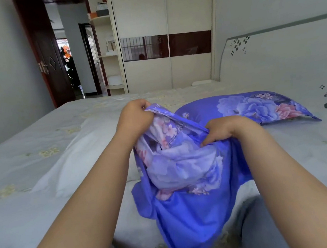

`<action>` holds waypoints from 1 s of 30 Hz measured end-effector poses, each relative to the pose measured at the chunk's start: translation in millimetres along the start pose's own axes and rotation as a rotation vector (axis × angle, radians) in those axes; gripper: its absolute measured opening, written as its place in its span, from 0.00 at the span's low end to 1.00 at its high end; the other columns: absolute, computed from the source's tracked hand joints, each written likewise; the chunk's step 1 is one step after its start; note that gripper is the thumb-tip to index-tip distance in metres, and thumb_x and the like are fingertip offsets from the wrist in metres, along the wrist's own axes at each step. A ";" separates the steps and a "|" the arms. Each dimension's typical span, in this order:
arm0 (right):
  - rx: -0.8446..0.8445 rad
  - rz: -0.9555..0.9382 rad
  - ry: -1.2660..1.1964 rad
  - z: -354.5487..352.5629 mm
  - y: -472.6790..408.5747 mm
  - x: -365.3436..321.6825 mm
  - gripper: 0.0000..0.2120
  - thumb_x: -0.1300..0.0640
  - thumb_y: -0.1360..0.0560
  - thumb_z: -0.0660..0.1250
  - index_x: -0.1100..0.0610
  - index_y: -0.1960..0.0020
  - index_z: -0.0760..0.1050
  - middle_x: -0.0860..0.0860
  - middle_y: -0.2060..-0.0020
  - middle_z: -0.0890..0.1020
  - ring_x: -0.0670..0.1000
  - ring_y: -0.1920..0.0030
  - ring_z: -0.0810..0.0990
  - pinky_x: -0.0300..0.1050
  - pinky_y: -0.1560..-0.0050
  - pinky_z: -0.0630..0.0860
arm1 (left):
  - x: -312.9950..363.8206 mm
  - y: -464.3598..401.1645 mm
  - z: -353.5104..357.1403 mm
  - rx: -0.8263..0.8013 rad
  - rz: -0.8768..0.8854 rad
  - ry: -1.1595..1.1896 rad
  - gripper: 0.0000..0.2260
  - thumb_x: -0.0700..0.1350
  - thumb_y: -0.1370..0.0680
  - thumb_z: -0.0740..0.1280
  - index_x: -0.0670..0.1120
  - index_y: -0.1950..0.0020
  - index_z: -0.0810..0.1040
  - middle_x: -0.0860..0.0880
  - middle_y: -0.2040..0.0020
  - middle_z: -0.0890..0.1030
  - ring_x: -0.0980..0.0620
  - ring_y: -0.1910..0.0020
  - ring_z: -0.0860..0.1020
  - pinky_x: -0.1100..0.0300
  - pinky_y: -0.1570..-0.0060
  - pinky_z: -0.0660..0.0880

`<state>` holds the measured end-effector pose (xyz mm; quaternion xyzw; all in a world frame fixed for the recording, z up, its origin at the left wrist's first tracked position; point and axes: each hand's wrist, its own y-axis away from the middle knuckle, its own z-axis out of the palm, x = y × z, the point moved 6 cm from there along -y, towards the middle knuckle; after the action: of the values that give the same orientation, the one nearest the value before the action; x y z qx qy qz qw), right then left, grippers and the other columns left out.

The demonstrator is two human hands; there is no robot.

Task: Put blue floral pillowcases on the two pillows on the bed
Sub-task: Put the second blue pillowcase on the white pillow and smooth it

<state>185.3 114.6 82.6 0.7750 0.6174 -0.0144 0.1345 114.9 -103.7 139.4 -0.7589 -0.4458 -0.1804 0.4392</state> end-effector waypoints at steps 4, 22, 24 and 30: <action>0.473 -0.051 -0.484 -21.2 -21.4 -0.5 0.05 0.61 0.28 0.61 0.58 0.56 0.75 0.56 0.57 0.80 0.56 0.54 0.79 0.42 0.59 0.70 | -6.2 3.4 -16.4 -0.282 0.076 -0.404 0.12 0.54 0.30 0.72 0.48 0.58 0.75 0.51 0.60 0.78 0.47 0.57 0.77 0.55 0.56 0.73; 0.147 -0.066 -1.205 65.9 -109.3 -117.8 0.19 0.43 0.22 0.60 0.56 0.41 0.72 0.56 0.38 0.74 0.55 0.43 0.76 0.46 0.43 0.73 | -193.3 6.9 -83.4 -0.030 -0.540 -0.525 0.17 0.44 0.22 0.56 0.45 0.34 0.69 0.39 0.32 0.68 0.36 0.35 0.68 0.48 0.38 0.66; 0.062 -0.015 -1.167 76.5 -132.9 -129.1 0.26 0.42 0.22 0.60 0.58 0.33 0.68 0.54 0.39 0.73 0.55 0.41 0.74 0.46 0.43 0.71 | -228.8 10.9 -70.3 -0.049 -0.621 -0.477 0.20 0.47 0.22 0.55 0.48 0.30 0.63 0.41 0.28 0.60 0.35 0.32 0.62 0.46 0.33 0.62; 0.062 0.109 -0.984 96.3 -189.4 -150.2 0.39 0.33 0.25 0.57 0.64 0.29 0.63 0.58 0.31 0.70 0.59 0.33 0.69 0.46 0.36 0.64 | -308.4 13.8 -39.6 -0.037 -0.889 -0.222 0.36 0.50 0.22 0.63 0.41 0.23 0.45 0.38 0.24 0.47 0.38 0.26 0.54 0.50 0.29 0.55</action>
<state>-18.5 -12.2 -18.0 0.7110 0.4387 -0.3897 0.3876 -34.8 -299.3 -51.0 -0.5166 -0.7690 -0.2768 0.2551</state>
